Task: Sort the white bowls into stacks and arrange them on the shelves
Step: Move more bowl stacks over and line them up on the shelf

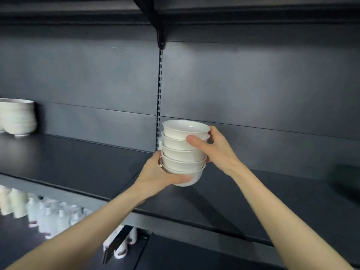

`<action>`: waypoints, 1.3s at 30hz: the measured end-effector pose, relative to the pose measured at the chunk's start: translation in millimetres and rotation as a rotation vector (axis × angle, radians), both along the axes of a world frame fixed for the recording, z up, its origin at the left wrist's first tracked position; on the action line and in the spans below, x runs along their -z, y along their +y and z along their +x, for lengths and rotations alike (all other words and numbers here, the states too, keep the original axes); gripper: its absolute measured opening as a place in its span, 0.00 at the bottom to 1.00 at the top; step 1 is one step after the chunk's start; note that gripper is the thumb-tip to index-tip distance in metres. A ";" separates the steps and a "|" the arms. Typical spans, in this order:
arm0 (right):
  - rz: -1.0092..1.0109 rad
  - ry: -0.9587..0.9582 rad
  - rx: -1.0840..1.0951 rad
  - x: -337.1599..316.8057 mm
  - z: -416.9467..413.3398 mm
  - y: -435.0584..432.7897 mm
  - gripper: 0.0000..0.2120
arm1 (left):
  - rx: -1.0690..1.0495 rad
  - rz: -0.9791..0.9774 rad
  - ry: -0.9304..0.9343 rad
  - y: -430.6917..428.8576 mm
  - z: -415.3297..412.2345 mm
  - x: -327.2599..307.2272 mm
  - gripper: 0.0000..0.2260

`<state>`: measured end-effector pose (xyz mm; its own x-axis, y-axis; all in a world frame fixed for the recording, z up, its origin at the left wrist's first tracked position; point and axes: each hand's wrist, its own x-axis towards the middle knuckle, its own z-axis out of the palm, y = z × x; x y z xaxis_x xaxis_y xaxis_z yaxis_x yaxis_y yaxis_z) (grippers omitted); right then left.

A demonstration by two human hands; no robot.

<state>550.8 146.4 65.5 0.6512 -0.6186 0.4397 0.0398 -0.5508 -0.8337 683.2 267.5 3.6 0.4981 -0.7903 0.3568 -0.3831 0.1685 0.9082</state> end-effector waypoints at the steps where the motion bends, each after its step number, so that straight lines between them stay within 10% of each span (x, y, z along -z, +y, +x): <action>1: 0.004 -0.006 -0.020 1.0 17.3 13.5 0.41 | -0.026 0.008 -0.011 15.9 16.3 1.4 0.38; 16: 0.099 0.018 -0.263 23.3 290.0 171.8 0.28 | -0.296 0.091 0.005 201.1 263.4 21.3 0.35; 28: 0.047 0.076 -0.283 20.0 486.6 159.1 0.41 | -0.320 0.090 0.027 188.4 453.4 24.5 0.35; 39: 0.066 0.080 -0.206 22.2 621.4 129.3 0.30 | -0.174 0.095 0.024 154.5 592.4 20.0 0.29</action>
